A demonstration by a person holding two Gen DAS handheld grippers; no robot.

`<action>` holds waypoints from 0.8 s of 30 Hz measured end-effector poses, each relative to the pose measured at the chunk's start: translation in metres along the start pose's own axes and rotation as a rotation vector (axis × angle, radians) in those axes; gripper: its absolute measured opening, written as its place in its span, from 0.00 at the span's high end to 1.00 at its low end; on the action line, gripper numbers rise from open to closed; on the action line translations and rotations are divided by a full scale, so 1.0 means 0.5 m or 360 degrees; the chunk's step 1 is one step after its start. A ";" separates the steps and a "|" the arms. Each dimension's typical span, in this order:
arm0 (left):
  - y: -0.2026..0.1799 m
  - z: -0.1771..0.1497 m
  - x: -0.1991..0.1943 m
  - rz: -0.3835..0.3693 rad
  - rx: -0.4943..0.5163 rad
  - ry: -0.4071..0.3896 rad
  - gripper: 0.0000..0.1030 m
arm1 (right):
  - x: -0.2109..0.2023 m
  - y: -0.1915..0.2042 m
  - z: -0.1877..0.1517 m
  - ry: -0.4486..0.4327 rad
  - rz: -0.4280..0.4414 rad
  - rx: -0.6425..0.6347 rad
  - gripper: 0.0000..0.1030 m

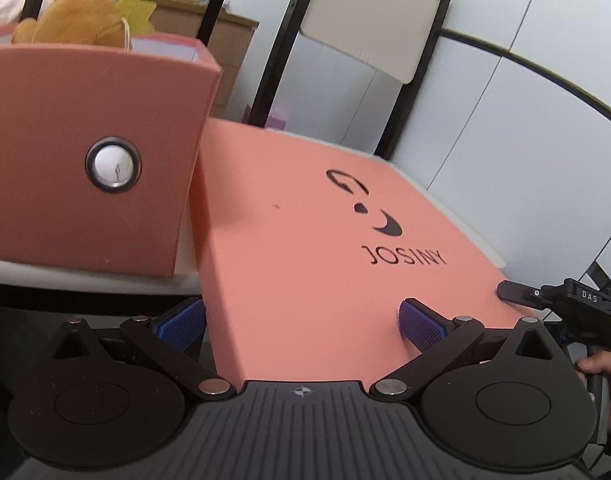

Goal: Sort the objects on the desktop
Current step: 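Lift and tilt the lid with the right gripper toward the box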

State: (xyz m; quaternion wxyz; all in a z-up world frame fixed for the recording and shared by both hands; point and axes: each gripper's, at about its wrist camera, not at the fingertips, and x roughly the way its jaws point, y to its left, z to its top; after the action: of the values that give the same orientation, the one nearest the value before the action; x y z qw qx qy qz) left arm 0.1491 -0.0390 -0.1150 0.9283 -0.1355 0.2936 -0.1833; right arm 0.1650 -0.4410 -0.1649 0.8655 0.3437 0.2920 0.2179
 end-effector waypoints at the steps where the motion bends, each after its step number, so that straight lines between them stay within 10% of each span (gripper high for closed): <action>1: -0.001 0.002 -0.006 -0.0015 0.0007 -0.0032 0.01 | -0.004 0.005 0.002 -0.0011 -0.0007 -0.0018 0.34; 10: -0.059 0.042 -0.091 -0.0212 0.0180 -0.0276 0.01 | -0.060 0.095 0.016 -0.0162 0.0106 -0.0247 0.44; 24: 0.132 -0.013 -0.017 -0.0123 -0.0357 0.0043 0.01 | -0.049 0.009 0.015 -0.0040 0.0008 0.0033 0.43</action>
State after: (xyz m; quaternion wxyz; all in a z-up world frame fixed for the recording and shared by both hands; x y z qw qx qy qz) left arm 0.1559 0.0228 -0.1393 0.8955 -0.2473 0.3193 -0.1868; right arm 0.1512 -0.4557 -0.1483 0.8650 0.3562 0.2825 0.2126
